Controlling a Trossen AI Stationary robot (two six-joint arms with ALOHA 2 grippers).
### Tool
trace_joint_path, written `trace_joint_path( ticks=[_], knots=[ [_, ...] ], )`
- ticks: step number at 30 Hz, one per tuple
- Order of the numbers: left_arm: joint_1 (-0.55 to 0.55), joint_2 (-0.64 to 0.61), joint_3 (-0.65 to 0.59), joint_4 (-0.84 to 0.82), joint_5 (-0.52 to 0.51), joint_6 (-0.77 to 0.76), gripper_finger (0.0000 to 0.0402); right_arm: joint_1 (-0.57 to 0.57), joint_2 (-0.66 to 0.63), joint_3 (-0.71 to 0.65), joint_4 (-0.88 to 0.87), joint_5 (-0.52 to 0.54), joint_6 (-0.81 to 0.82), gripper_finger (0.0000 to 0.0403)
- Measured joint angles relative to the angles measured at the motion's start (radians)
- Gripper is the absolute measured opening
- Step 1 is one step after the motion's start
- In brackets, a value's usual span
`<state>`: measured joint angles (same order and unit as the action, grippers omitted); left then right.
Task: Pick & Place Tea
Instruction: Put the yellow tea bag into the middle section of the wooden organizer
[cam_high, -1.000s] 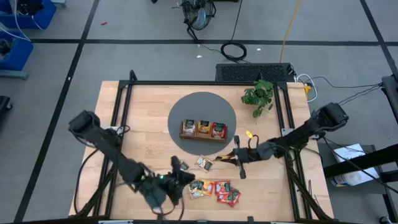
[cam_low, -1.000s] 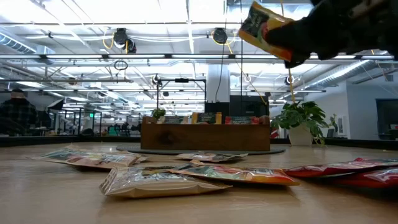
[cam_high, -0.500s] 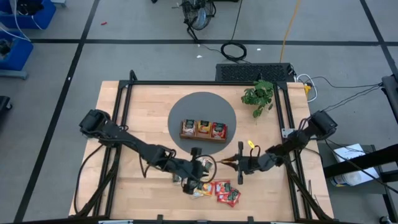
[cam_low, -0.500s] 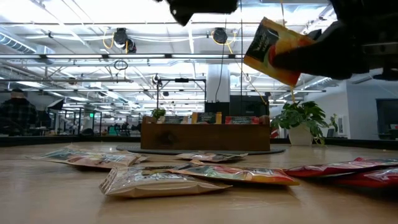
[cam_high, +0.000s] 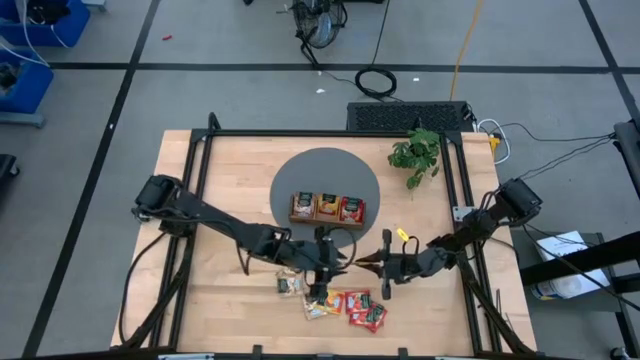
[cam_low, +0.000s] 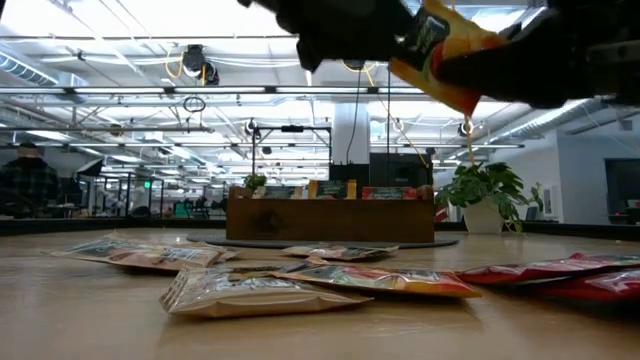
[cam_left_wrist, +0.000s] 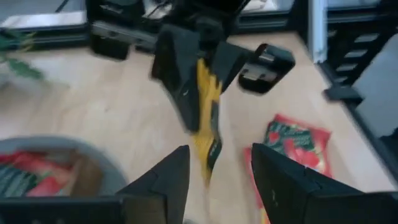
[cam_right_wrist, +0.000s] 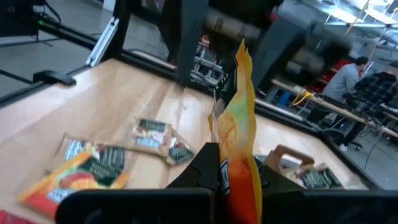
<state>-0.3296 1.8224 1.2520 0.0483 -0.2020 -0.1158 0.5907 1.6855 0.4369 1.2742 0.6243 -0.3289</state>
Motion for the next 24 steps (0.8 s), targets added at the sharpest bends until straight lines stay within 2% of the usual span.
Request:
trace_joint_path(
  ticks=[4,11,14,19,20,24],
  knots=[
    [0.010,0.018,-0.002,0.035,0.059,0.000,0.0175,0.000,0.000,0.017,-0.036,0.000,-0.006,0.0004],
    [0.021,0.028,-0.001,0.040,0.064,0.000,0.0170,0.000,0.000,0.016,-0.019,0.000,-0.013,0.0004],
    [0.022,0.039,-0.002,0.055,0.063,0.005,0.0136,0.000,0.000,0.016,-0.014,0.000,-0.016,0.0004],
    [0.034,0.051,-0.003,0.072,0.061,0.032,0.0026,0.000,0.000,0.016,-0.015,-0.001,-0.016,0.0004],
    [0.036,0.051,-0.003,0.072,0.061,0.035,0.0014,0.000,0.000,0.016,-0.015,0.000,-0.016,0.0004],
    [0.039,0.051,-0.003,0.063,0.058,0.048,0.0007,0.000,0.000,0.016,-0.029,-0.001,-0.008,0.0004]
  ],
)
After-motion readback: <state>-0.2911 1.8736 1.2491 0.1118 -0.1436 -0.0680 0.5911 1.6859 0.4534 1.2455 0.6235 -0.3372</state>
